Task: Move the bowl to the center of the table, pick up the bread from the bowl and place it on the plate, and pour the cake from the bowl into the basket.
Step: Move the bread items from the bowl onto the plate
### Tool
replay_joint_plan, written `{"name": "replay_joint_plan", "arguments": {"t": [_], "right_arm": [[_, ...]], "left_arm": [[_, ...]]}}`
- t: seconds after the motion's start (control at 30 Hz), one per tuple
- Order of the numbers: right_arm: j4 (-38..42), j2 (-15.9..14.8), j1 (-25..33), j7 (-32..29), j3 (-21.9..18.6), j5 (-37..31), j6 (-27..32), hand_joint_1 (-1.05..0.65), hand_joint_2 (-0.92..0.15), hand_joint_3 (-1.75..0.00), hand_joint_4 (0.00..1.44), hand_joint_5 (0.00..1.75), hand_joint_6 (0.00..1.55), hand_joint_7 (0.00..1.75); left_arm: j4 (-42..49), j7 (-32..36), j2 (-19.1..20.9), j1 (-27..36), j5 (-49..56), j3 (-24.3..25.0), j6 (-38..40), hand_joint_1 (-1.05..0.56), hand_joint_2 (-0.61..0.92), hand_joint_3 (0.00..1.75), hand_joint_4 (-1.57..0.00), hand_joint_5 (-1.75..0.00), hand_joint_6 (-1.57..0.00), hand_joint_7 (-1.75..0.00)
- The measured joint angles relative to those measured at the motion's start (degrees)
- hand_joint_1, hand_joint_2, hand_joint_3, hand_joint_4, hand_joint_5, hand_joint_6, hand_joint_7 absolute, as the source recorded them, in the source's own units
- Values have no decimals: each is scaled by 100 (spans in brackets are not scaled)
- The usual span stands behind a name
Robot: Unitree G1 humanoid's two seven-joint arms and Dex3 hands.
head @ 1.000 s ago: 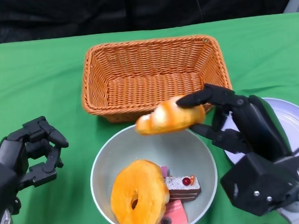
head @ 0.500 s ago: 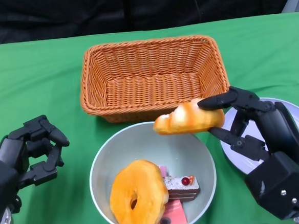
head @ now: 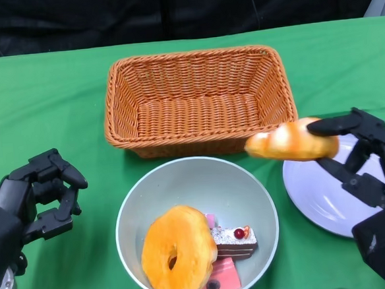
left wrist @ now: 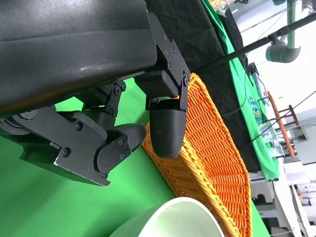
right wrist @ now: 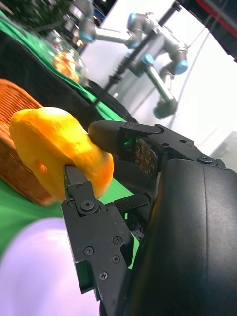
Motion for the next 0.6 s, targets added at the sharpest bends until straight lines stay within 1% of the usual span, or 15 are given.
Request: {"name": "replay_joint_plan", "arguments": {"t": [0.2, 0.3, 0.47, 0.6], "right_arm": [[327, -109, 61, -328, -200, -143, -210, -4, -92, -13, 68, 175, 73, 98], [539, -184, 87, -598, -299, -295, -334, -3, -92, -10, 71, 175, 76, 93], [1162, -281, 10, -1261, -339, -646, -742, -2, -92, -9, 73, 175, 77, 90], [1783, -387, -204, -1871, -328, -982, -991, -3, -92, -8, 71, 173, 80, 81]], "left_arm": [[62, 1, 4, -48, 8, -2, 2, -3, 62, 103, -74, -175, -73, -143], [95, 1, 25, -99, 7, 2, 5, -3, 62, 103, -74, -174, -73, -143], [128, 1, 41, -130, 9, 6, 14, -1, 63, 103, -73, -174, -73, -142], [170, 2, 47, -141, 23, 7, 18, -2, 62, 103, -73, -174, -73, -142]]}}
